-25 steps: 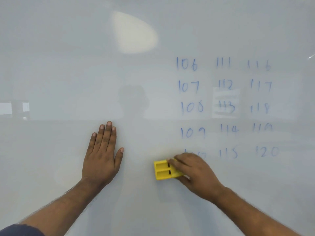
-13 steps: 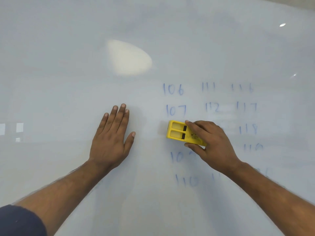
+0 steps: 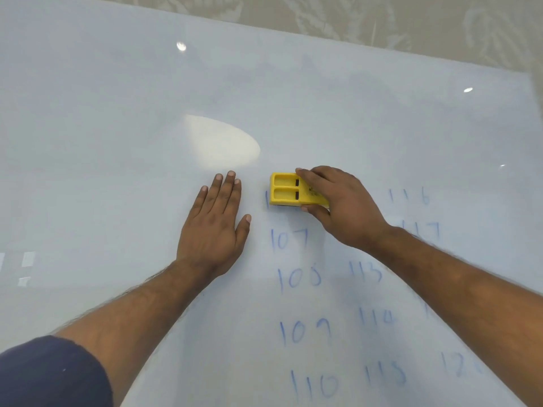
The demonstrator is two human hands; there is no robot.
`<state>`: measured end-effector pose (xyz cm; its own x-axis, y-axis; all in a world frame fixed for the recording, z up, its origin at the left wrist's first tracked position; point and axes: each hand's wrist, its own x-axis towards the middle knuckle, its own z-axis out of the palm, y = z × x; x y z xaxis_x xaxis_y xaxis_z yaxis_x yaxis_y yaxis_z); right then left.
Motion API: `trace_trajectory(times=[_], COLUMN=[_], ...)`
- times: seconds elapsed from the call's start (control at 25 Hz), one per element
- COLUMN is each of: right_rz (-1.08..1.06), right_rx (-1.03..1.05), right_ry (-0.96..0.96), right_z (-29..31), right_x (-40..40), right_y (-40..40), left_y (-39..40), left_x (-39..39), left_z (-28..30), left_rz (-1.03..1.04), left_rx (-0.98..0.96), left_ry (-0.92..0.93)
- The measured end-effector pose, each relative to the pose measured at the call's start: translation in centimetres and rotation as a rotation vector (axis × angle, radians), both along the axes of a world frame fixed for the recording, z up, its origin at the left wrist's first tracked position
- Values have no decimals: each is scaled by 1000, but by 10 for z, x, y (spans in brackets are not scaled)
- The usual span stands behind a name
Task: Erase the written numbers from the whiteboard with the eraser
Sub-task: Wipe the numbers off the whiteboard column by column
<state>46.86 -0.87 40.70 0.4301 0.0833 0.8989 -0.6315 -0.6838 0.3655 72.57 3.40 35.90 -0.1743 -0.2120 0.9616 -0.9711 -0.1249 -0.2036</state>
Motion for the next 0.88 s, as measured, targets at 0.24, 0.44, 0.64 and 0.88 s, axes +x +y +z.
trace_trajectory(times=[0.24, 0.44, 0.64, 0.88], right_rz=[36, 93, 114, 52], right_rx=[-16, -48, -60, -43], right_ry=[36, 26, 92, 155], right_z=[31, 30, -2, -19], right_x=[28, 34, 26, 6], right_y=[-16, -25, -32, -34], left_y=[-11, -12, -12, -12], left_x=[6, 6, 5, 5], left_z=[-4, -6, -8, -8], left_rz=[61, 87, 94, 98], left_rx=[-41, -46, -57, -55], left_ry=[-29, -33, -20, -21])
